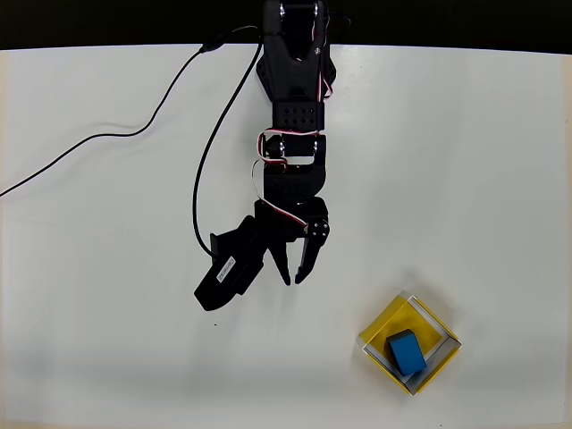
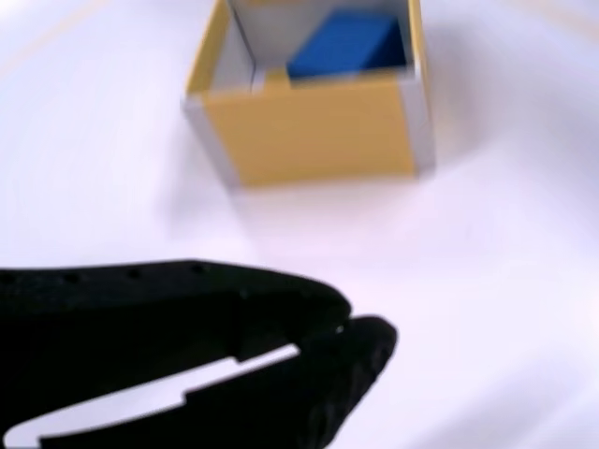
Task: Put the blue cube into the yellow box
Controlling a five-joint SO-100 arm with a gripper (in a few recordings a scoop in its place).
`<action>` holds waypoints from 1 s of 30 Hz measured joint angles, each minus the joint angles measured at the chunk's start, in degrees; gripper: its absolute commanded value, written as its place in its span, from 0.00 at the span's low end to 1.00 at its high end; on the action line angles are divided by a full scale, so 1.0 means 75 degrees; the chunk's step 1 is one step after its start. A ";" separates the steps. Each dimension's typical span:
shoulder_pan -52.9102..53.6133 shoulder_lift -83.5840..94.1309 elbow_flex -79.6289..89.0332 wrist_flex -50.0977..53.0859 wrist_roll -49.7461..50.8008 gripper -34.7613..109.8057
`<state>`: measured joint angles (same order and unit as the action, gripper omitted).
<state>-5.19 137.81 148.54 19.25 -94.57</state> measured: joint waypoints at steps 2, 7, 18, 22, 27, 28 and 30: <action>-0.0070 0.0855 0.0715 0.0352 0.0047 0.24; -0.0070 0.2906 0.2309 0.1383 0.0047 0.24; 0.0293 0.5953 0.4020 0.3469 0.0070 0.24; 0.0387 0.6633 0.4020 0.4852 0.0281 0.24; 0.0375 0.6949 0.4020 0.6609 0.0621 0.24; 0.0375 0.6961 0.4020 0.6879 0.0691 0.24; 0.0375 0.6961 0.4020 0.7371 0.0879 0.24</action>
<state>-2.37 190.02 178.68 74.53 -87.98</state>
